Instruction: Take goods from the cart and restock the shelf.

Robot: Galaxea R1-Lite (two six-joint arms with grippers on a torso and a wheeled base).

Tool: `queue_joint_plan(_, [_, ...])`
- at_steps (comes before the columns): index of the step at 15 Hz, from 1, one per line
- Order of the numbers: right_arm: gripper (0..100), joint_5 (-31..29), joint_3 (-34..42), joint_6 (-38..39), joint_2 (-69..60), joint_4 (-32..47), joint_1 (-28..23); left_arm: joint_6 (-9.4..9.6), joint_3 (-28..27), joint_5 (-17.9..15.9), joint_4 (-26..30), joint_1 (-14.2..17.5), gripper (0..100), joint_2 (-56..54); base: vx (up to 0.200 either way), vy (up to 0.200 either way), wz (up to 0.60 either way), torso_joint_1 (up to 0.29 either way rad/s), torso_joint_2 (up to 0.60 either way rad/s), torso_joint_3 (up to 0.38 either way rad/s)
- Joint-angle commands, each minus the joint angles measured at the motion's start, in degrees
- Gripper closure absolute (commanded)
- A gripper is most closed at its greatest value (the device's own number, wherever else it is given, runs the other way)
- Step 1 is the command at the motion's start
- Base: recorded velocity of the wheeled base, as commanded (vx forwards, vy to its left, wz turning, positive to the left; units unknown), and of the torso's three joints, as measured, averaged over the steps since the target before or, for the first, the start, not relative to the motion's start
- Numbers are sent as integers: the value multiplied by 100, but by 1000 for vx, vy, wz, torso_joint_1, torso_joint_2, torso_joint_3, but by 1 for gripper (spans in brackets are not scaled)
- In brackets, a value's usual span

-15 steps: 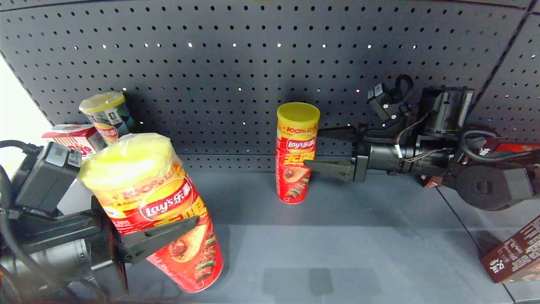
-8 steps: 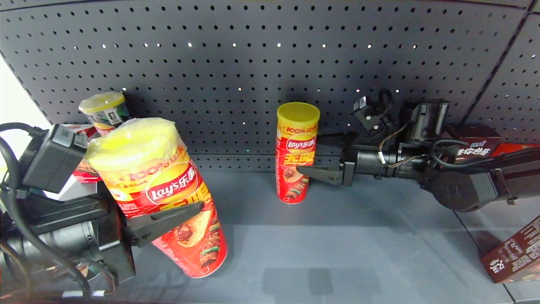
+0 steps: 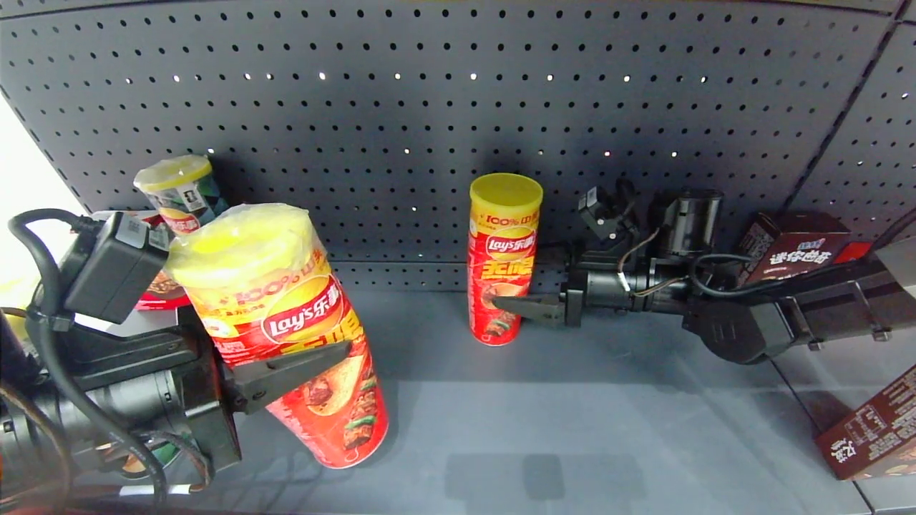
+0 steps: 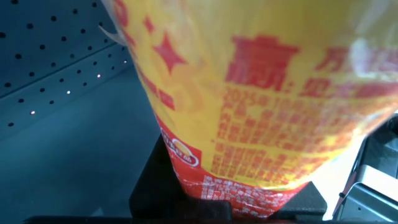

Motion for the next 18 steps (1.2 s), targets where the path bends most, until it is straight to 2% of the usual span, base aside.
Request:
queue_joint_plan(1, [0, -1, -117, -2, 209, -16, 25, 2, 14, 0, -8, -2, 100, 9, 0, 0, 0, 0, 0, 0])
queue_joint_plan(10, [0, -10, -530, -10, 666, -139, 183, 10, 49, 0, -8, -2, 100, 18, 0, 0, 0, 0, 0, 0])
queue_joint_plan(11, [100, -54, -522, -2, 693, -236, 183, 10, 49, 0, -8, -2, 100, 18, 0, 0, 0, 0, 0, 0])
queue_joint_plan(18, [100, -72, -460, -2, 640, -271, 297, 19, 66, 0, -8, -2, 100, 26, 0, 0, 0, 0, 0, 0])
